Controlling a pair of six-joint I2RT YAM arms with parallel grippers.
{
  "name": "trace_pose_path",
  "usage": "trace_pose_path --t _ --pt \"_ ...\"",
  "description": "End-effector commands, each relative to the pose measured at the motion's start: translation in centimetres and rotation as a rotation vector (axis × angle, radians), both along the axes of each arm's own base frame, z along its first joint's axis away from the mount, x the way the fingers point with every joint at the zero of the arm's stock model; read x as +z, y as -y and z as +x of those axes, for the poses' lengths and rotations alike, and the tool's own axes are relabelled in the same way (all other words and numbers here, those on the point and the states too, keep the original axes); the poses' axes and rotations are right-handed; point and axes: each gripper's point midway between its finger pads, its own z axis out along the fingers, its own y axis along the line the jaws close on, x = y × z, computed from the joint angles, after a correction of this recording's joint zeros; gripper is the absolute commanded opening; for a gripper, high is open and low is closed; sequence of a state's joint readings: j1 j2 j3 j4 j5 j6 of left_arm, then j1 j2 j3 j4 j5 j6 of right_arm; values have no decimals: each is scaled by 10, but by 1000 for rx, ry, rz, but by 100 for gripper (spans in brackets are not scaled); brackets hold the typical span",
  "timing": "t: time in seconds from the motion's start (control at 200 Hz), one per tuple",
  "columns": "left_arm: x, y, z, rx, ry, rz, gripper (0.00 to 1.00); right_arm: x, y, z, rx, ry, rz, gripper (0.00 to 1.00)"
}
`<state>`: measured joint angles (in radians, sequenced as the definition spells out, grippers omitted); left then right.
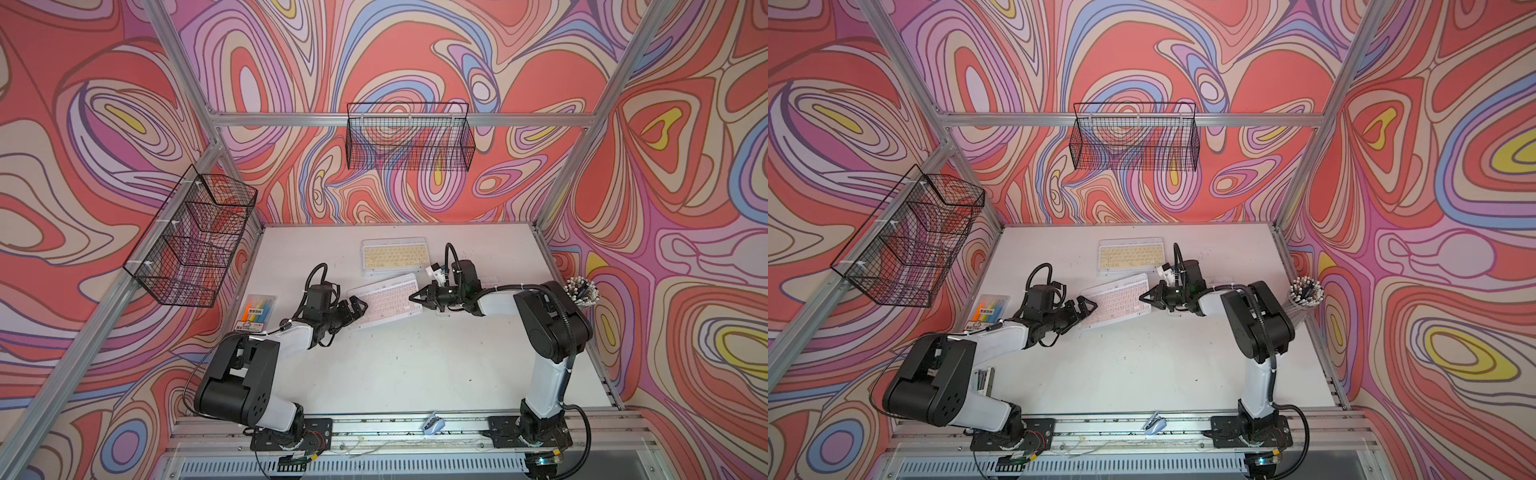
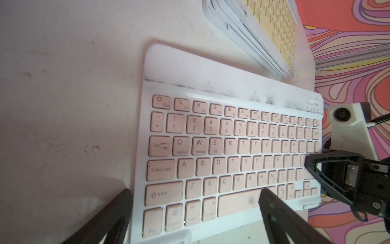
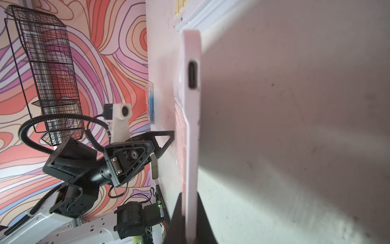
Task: Stack the numeric keypads
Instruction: Pick up the numeric keypad from the center of the board.
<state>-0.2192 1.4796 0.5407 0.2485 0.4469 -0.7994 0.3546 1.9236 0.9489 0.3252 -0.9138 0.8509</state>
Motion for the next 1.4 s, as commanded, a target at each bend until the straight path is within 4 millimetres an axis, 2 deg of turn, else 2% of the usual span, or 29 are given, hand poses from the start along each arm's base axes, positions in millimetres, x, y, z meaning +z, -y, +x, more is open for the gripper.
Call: trace_pose_path --t 0.0,0.305,0.521,0.866,1.167,1.397 --pt "10 4 -3 0 -13 -93 97 32 -8 2 37 80 44 0" --pt "31 1 5 9 29 -75 96 62 -13 9 54 125 85 0" --pt "45 -5 11 29 49 -40 96 81 -9 19 40 158 0 0" --pt "61 1 35 20 59 -48 96 115 -10 26 40 218 32 0" --pt "84 9 66 13 97 -73 96 123 4 49 -9 222 89 0" --pt "88 1 82 53 92 -6 95 111 24 79 -59 222 41 0"
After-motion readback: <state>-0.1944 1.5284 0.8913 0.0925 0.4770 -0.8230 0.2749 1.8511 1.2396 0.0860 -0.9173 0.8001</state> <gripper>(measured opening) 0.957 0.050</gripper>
